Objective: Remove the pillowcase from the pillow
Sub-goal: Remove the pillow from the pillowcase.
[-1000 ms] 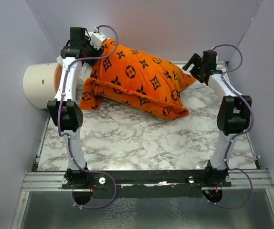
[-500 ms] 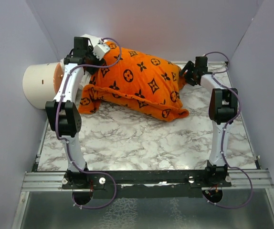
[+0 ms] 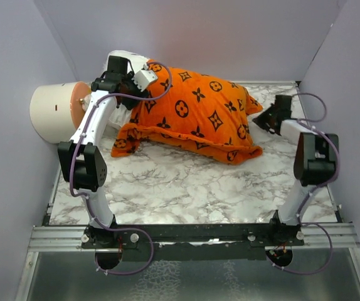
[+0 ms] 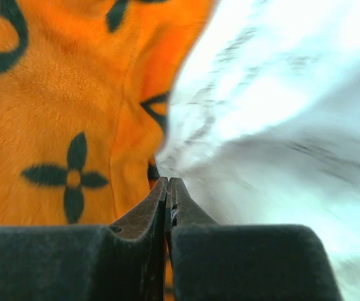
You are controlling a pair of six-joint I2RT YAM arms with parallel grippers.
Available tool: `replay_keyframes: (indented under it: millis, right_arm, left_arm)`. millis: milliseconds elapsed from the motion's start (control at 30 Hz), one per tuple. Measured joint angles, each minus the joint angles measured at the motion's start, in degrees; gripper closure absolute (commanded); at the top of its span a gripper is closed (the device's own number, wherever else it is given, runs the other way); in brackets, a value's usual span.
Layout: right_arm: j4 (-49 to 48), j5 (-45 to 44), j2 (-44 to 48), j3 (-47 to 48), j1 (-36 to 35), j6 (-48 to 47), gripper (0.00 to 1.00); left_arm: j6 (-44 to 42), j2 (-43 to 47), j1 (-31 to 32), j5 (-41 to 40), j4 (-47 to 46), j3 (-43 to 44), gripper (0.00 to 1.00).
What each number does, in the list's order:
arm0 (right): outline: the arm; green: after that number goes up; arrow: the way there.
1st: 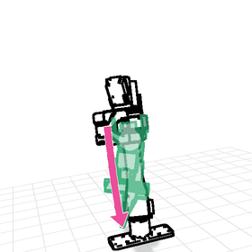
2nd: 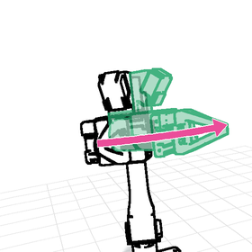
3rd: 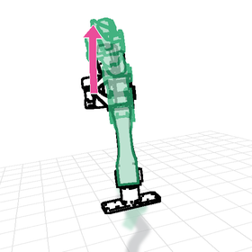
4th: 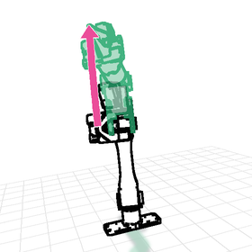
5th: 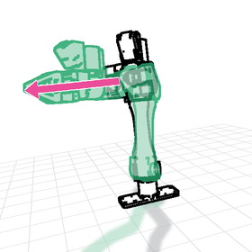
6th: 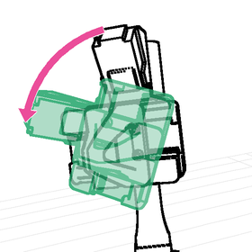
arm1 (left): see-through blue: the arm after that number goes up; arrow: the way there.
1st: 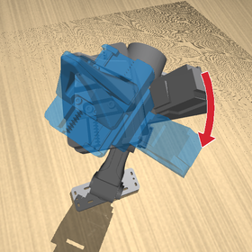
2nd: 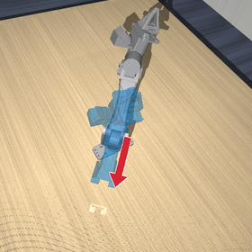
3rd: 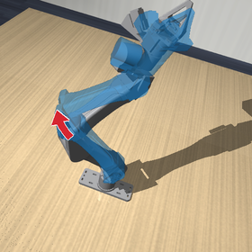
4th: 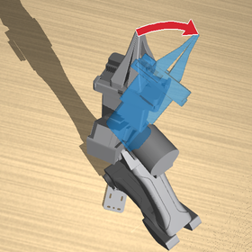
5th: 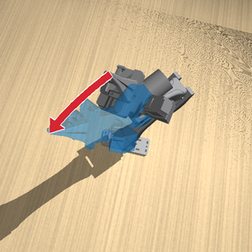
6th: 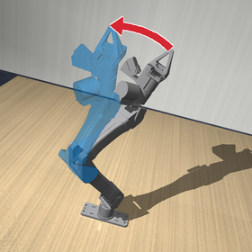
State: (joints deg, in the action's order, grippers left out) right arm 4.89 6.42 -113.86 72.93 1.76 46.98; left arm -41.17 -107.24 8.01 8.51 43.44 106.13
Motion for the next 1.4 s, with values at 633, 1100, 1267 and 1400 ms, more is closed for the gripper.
replay_keyframes:
  millis: [633,1100,1267,1400]
  right_arm:
    - [-5.53,-6.40,25.68,-17.94,14.84,10.23,0.36]
    - [-10.14,5.99,9.05,-0.20,10.05,3.69,0.26]
    - [-12.57,8.72,5.33,1.62,5.14,0.92,0.27]
    - [-13.99,10.27,3.61,1.49,0.44,-0.92,0.37]
  left_arm:
    - [10.47,0.37,-0.07,1.84,10.51,26.58,0.01]
    - [40.59,-25.64,-13.33,3.78,6.60,45.72,0.01]
    - [48.11,-29.31,-15.96,11.63,6.84,44.22,0.01]
    - [51.34,-30.91,-16.26,19.58,5.44,44.76,0.01]
